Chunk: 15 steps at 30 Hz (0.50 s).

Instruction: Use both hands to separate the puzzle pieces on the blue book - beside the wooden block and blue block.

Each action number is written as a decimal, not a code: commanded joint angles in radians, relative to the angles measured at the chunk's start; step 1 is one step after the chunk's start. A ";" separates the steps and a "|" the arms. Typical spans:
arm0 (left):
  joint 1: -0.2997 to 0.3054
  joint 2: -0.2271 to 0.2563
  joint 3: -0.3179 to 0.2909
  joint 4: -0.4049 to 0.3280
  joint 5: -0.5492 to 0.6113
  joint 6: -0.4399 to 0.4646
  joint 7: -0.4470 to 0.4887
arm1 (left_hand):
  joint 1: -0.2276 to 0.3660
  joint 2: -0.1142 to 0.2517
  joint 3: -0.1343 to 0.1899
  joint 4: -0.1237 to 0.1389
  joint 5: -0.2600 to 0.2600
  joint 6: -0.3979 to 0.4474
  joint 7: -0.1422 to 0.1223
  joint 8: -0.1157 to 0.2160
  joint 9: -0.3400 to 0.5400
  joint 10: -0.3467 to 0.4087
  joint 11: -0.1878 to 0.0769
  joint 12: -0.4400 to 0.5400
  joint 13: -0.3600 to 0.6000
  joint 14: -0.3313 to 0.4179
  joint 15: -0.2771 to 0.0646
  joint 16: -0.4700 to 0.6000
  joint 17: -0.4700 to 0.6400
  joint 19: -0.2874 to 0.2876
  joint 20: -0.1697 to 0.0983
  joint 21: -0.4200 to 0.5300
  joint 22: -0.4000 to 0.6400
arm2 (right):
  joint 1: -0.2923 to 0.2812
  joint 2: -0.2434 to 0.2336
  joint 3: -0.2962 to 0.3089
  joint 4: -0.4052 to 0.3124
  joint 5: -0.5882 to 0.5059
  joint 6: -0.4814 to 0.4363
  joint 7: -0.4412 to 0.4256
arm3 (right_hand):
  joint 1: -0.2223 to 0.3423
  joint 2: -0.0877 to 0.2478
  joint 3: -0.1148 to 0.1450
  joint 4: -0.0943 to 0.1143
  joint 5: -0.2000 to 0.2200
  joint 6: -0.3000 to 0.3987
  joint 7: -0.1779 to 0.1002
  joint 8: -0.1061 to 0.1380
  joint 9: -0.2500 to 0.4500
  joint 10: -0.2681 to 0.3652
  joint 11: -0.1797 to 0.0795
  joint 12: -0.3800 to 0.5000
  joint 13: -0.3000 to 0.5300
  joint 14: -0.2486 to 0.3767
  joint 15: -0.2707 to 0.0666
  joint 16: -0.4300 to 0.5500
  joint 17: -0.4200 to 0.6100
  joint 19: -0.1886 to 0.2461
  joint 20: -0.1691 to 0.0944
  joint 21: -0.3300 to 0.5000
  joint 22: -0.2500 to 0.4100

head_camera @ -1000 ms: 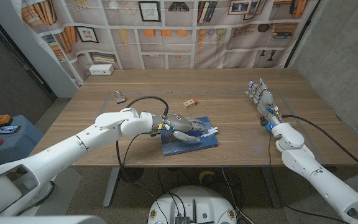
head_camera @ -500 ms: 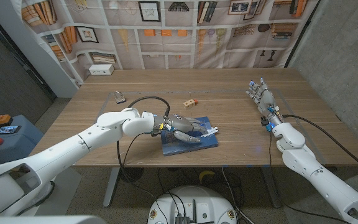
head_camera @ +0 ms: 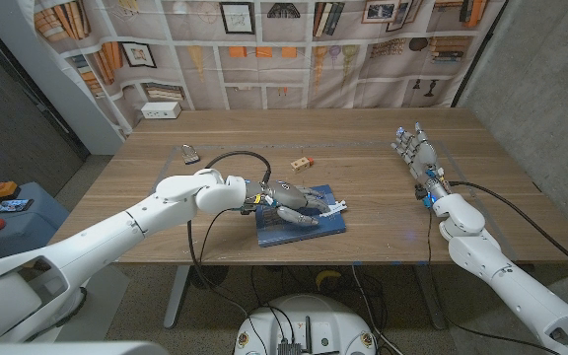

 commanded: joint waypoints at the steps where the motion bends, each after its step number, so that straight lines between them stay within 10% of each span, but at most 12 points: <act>1: -0.004 0.001 0.004 -0.006 0.000 0.014 -0.018 | 0.003 0.130 0.007 -0.001 0.004 0.014 -0.002 0.009 0.002 0.018 -0.007 0.011 0.003 -0.079 -0.083 0.005 -0.001 -0.183 -0.091 0.007 0.002 | -0.005 -0.017 0.000 -0.012 -0.009 0.000 0.007 | 0.010 0.006 0.007 0.002 -0.001 0.008 0.001 0.000 0.003 -0.002 -0.004 -0.002 0.000 -0.002 -0.001 0.005 0.002 0.005 -0.001 -0.003 0.005; 15: -0.012 0.001 0.008 -0.005 0.001 0.024 -0.037 | 0.003 0.129 0.012 -0.001 0.004 0.043 0.001 0.008 0.002 0.041 -0.005 0.011 0.004 -0.059 -0.080 0.006 -0.001 -0.174 -0.089 0.008 0.002 | -0.024 -0.085 -0.018 -0.081 -0.076 -0.044 -0.015 | 0.009 0.005 0.011 0.001 -0.001 0.008 0.000 0.000 0.003 0.000 -0.006 -0.001 0.000 -0.001 -0.004 0.005 -0.004 0.006 -0.001 -0.004 0.005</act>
